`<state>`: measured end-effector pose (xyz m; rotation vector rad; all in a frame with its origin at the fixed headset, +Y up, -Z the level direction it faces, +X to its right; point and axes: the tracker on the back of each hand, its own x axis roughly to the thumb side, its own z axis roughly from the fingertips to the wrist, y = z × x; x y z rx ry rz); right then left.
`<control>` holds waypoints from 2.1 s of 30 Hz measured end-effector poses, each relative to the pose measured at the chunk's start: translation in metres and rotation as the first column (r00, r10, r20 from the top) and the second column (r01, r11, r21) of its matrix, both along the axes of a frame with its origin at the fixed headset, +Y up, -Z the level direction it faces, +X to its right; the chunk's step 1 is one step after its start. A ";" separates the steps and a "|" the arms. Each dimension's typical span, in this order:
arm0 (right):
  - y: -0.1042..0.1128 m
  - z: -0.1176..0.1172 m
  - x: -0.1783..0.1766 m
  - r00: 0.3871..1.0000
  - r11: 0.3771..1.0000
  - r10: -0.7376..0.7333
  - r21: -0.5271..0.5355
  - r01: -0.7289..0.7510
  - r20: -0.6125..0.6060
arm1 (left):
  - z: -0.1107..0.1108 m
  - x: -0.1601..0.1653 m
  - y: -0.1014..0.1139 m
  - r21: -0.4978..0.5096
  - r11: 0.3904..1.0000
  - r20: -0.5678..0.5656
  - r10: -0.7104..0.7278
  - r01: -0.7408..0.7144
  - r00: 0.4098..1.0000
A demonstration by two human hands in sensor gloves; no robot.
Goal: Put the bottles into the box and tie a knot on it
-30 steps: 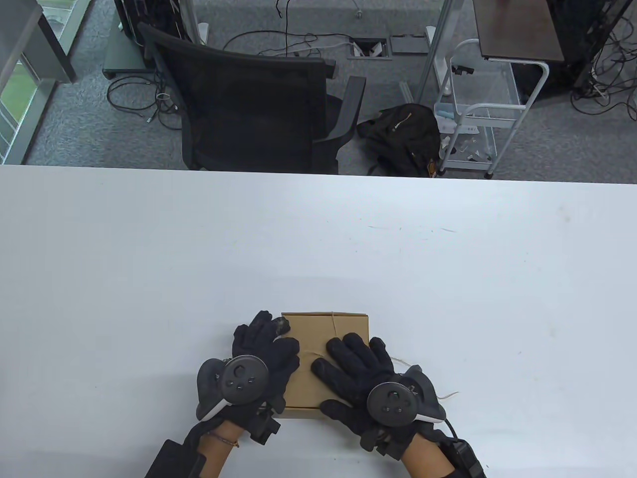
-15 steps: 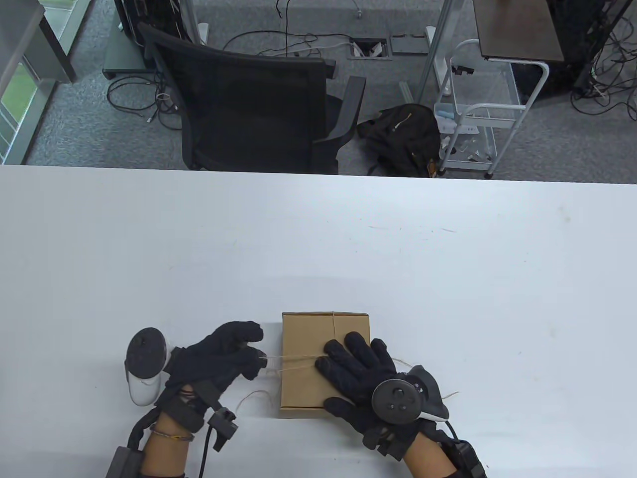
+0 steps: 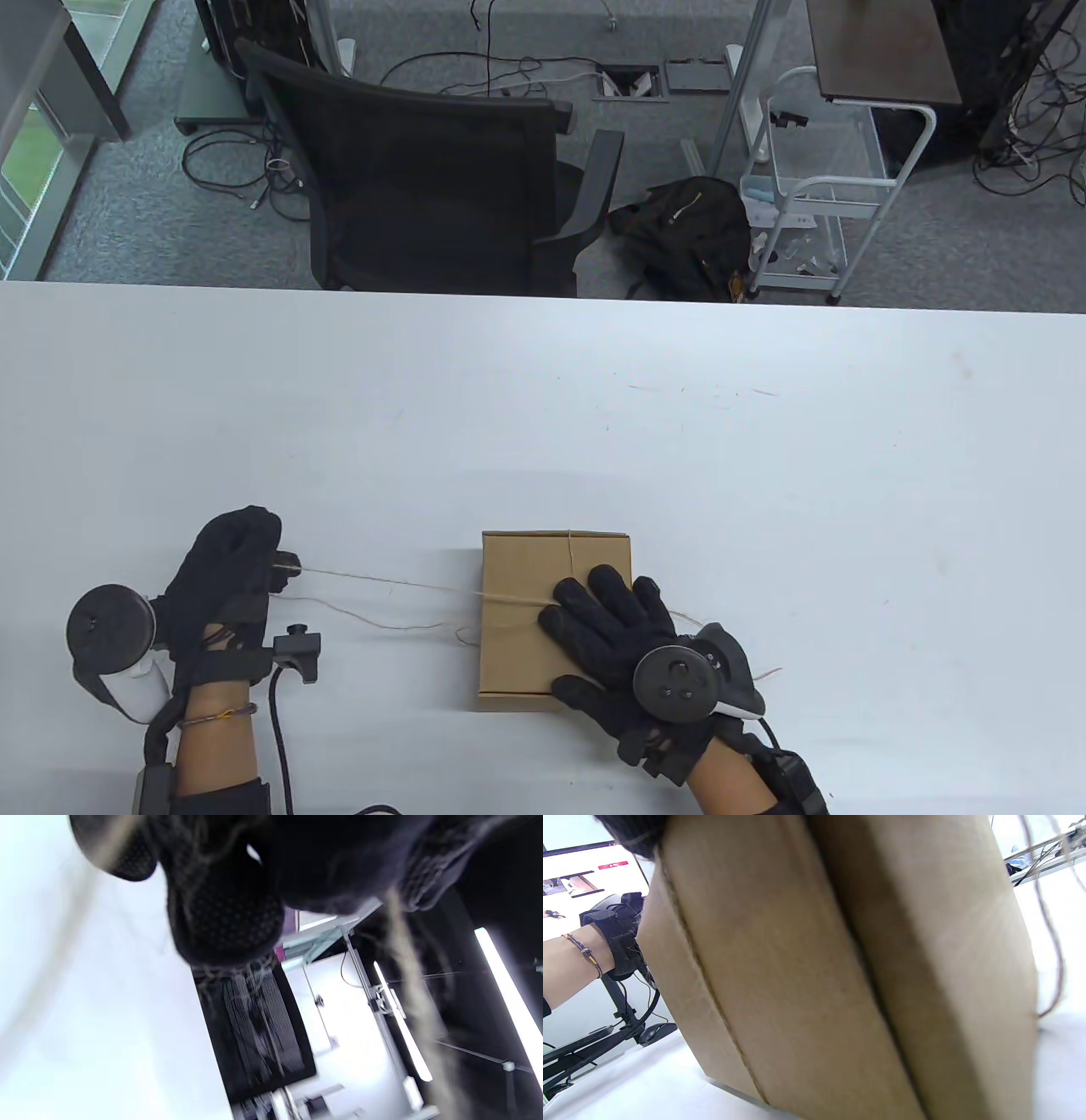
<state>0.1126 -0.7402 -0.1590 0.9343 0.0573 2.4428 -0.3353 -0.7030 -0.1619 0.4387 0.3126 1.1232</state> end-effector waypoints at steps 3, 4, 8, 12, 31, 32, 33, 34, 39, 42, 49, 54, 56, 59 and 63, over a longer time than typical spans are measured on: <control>0.000 0.000 0.000 1.000 1.000 0.001 -0.001 -0.001 -0.001 | 0.005 0.006 0.014 -0.032 0.911 -0.091 -0.412 0.411 0.907; 0.000 0.000 0.000 1.000 1.000 0.002 0.000 -0.002 -0.001 | 0.003 0.013 0.015 -0.054 0.857 -0.079 -0.515 0.513 0.853; 0.000 0.000 0.000 1.000 1.000 -0.004 -0.003 0.004 -0.003 | -0.012 0.045 0.005 -0.312 0.639 0.143 -0.701 0.704 0.699; -0.001 0.001 -0.001 1.000 1.000 -0.009 0.007 0.009 -0.008 | -0.023 0.088 -0.015 -0.237 0.537 0.456 -0.674 0.809 0.581; 0.027 -0.001 0.040 0.947 0.949 -0.311 0.074 0.305 0.081 | -0.002 0.197 -0.020 0.166 0.787 0.580 -0.566 0.595 0.586; 0.028 -0.004 0.050 0.928 0.936 -0.353 0.053 0.349 0.118 | -0.001 0.197 -0.020 0.178 0.779 0.574 -0.579 0.601 0.579; 0.028 -0.007 0.059 0.914 0.930 -0.366 0.020 0.368 0.172 | 0.000 0.197 -0.020 0.183 0.773 0.572 -0.586 0.607 0.574; 0.027 -0.008 0.064 0.901 0.927 -0.362 -0.004 0.374 0.239 | 0.000 0.197 -0.020 0.186 0.769 0.565 -0.593 0.611 0.574; 0.012 -0.017 0.071 0.900 0.931 -0.244 -0.174 0.322 0.360 | 0.003 0.199 -0.020 0.198 0.751 0.552 -0.617 0.630 0.562; 0.003 -0.022 0.064 0.915 0.944 -0.230 -0.154 0.293 0.331 | 0.004 0.201 -0.021 0.211 0.730 0.547 -0.639 0.650 0.541; 0.019 -0.019 0.070 0.898 0.973 -0.232 0.092 0.213 0.375 | 0.005 0.201 -0.021 0.221 0.735 0.545 -0.638 0.641 0.544; 0.033 -0.013 0.067 0.923 0.974 -0.220 0.127 0.189 0.315 | 0.005 0.200 -0.016 0.244 0.726 0.514 -0.659 0.643 0.549; 0.034 -0.010 0.063 0.928 0.962 -0.250 0.181 0.206 0.275 | 0.006 0.199 -0.013 0.254 0.720 0.499 -0.669 0.646 0.551; 0.035 -0.010 0.061 0.913 0.933 -0.340 0.200 0.298 0.224 | 0.006 0.197 -0.009 0.257 0.709 0.476 -0.684 0.657 0.552; 0.034 -0.013 0.061 0.866 0.878 -0.461 0.238 0.414 0.195 | 0.005 0.193 -0.007 0.246 0.692 0.443 -0.703 0.678 0.557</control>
